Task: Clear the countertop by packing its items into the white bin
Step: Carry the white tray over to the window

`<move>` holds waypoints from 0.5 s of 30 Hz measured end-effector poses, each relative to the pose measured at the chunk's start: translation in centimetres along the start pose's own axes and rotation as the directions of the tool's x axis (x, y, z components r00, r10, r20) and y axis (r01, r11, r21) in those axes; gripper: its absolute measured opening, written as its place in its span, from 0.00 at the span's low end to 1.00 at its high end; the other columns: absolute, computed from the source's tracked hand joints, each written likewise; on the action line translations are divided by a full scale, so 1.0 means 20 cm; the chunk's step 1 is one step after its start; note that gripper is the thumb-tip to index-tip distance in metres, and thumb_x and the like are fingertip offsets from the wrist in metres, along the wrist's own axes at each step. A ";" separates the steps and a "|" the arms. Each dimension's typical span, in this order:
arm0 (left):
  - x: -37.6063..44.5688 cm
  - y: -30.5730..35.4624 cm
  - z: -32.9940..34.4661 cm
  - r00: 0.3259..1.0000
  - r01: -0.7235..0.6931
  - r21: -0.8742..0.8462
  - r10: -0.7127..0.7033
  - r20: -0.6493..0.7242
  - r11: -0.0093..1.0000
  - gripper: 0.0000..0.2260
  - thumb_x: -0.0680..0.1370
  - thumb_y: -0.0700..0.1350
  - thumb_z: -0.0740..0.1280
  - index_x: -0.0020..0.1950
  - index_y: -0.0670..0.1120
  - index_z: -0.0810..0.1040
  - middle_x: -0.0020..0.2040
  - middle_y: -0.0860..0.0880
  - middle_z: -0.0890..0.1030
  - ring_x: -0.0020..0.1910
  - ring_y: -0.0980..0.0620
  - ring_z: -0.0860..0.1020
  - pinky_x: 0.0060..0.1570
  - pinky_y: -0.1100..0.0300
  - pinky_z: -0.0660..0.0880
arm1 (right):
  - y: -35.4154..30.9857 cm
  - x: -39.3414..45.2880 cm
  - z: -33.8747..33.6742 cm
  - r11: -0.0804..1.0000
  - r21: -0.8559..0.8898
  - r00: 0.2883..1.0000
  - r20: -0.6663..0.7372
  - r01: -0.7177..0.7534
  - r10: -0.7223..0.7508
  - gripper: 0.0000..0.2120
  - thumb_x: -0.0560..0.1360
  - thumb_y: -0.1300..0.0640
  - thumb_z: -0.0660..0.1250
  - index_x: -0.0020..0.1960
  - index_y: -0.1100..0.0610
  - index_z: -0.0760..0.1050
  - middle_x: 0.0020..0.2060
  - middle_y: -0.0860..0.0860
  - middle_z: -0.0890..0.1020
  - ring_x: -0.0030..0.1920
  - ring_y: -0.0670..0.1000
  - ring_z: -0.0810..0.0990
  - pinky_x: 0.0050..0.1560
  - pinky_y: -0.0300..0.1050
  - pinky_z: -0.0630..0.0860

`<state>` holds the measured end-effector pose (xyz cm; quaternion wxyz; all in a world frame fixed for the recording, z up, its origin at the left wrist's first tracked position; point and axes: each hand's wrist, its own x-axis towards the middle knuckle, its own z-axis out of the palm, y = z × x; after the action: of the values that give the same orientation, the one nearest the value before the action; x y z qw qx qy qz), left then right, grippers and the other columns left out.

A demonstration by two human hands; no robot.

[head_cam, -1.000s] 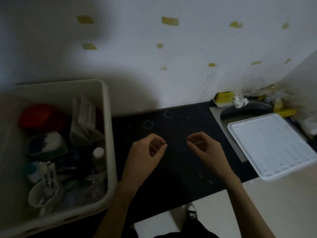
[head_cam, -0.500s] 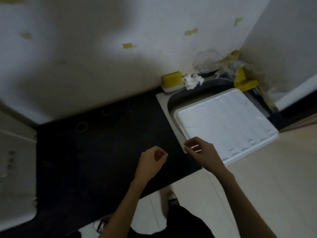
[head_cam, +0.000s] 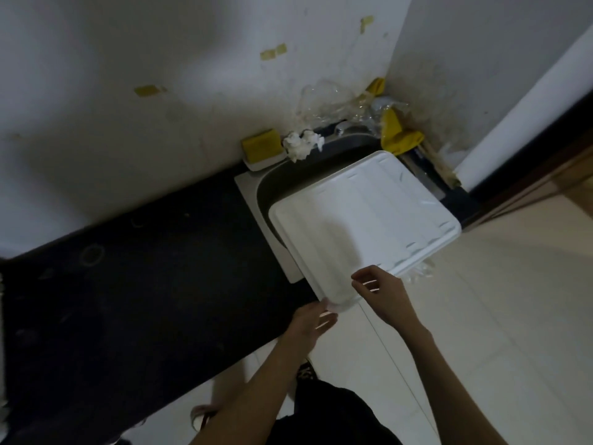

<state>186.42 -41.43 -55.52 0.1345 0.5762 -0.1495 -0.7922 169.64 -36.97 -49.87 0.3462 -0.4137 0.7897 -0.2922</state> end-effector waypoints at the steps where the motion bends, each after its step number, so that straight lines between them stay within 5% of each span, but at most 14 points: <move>1: 0.00 -0.01 0.01 1.000 -0.019 -0.027 0.019 -0.021 0.999 0.08 0.78 0.42 0.69 0.55 0.40 0.78 0.55 0.41 0.81 0.53 0.44 0.81 0.44 0.58 0.80 | 0.02 0.00 -0.01 1.000 -0.018 1.000 -0.012 0.004 -0.004 0.05 0.74 0.57 0.72 0.49 0.50 0.79 0.42 0.41 0.83 0.41 0.38 0.81 0.47 0.40 0.81; 4: -0.02 0.03 0.03 0.992 -0.125 -0.050 0.125 -0.001 0.991 0.06 0.80 0.40 0.66 0.54 0.40 0.78 0.53 0.40 0.82 0.50 0.44 0.82 0.43 0.59 0.81 | 0.07 0.00 -0.04 0.966 -0.226 0.990 -0.024 0.127 -0.136 0.17 0.68 0.57 0.77 0.55 0.49 0.77 0.52 0.43 0.79 0.52 0.43 0.77 0.59 0.43 0.75; 7: -0.10 0.14 0.03 0.975 -0.216 -0.078 0.220 0.042 0.973 0.07 0.81 0.38 0.63 0.55 0.38 0.78 0.53 0.39 0.82 0.49 0.45 0.82 0.48 0.58 0.81 | 0.08 0.02 -0.09 0.823 -0.511 0.954 -0.016 0.250 -0.300 0.33 0.63 0.49 0.80 0.65 0.46 0.73 0.63 0.44 0.74 0.63 0.50 0.71 0.67 0.51 0.68; 12: -0.32 0.30 0.01 0.955 -0.281 -0.138 0.291 0.062 0.950 0.10 0.81 0.37 0.62 0.58 0.34 0.77 0.48 0.40 0.84 0.47 0.45 0.84 0.58 0.51 0.77 | -0.07 0.10 -0.19 0.729 -0.665 0.913 -0.178 0.164 -0.368 0.27 0.69 0.55 0.74 0.66 0.41 0.73 0.66 0.44 0.71 0.65 0.53 0.67 0.69 0.55 0.63; 15: -0.49 0.40 0.01 0.908 -0.408 -0.104 0.415 0.060 0.907 0.09 0.81 0.38 0.62 0.54 0.36 0.79 0.46 0.41 0.85 0.47 0.46 0.84 0.57 0.50 0.77 | -0.14 0.16 -0.26 0.701 -0.662 0.871 -0.147 0.265 -0.468 0.25 0.68 0.61 0.72 0.62 0.42 0.77 0.66 0.46 0.74 0.67 0.55 0.68 0.71 0.56 0.60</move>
<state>189.48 -44.96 -43.80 0.3179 0.4928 -0.2373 -0.7745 165.45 -40.16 -45.61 -0.0021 -0.6047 0.7844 -0.1384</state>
